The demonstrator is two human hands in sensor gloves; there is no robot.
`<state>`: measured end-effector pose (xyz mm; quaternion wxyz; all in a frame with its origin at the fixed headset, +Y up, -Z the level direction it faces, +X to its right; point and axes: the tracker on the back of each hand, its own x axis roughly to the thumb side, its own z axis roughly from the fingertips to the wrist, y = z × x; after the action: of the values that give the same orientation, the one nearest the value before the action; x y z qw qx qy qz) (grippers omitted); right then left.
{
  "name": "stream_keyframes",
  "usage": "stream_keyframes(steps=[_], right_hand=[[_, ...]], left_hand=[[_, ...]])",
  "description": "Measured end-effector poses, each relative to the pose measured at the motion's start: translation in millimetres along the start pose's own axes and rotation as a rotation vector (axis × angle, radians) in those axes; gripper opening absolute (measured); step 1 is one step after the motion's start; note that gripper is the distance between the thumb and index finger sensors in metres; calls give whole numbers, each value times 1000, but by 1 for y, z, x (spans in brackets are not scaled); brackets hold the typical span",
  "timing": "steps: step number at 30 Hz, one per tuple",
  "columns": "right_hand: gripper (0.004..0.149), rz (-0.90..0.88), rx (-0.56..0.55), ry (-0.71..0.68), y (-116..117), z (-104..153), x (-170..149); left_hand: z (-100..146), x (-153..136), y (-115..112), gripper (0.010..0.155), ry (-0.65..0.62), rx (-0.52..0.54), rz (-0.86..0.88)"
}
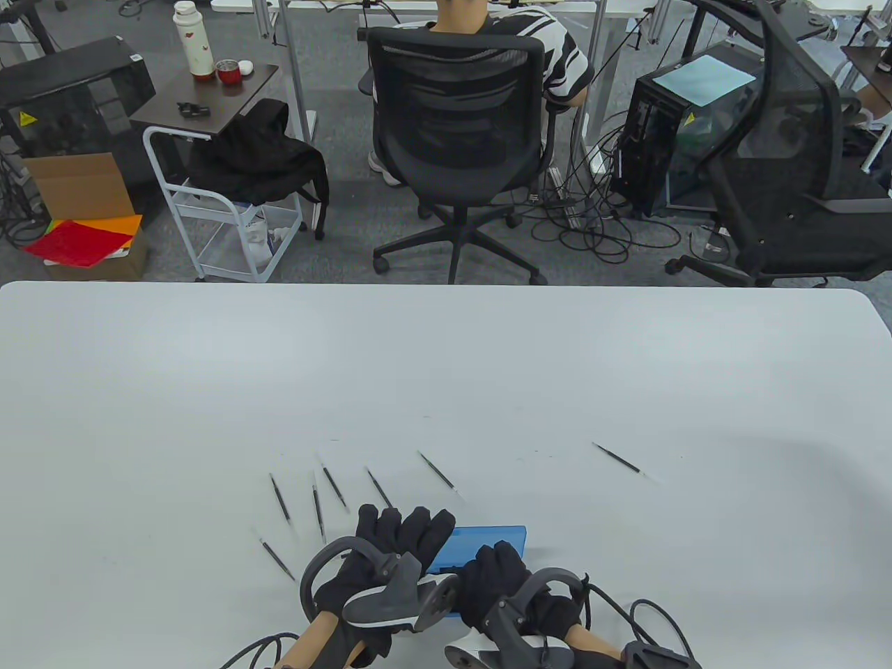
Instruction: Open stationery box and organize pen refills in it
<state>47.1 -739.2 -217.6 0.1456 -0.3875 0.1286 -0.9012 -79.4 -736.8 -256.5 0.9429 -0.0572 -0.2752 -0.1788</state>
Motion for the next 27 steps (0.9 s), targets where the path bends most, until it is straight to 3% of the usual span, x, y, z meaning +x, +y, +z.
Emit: stream_keyframes(steps=[7, 14, 21, 27], right_hand=[[56, -14, 14, -2, 0, 0, 0], [55, -37, -46, 20, -19, 6, -8], [55, -64, -96, 145, -38, 13, -50], [54, -78, -75, 288, -39, 7, -101]], left_hand=[[0, 0, 0, 133, -1, 1, 0], [0, 0, 0, 133, -1, 0, 0], [0, 0, 0, 133, -1, 0, 0], [0, 0, 0, 133, 0, -2, 2]])
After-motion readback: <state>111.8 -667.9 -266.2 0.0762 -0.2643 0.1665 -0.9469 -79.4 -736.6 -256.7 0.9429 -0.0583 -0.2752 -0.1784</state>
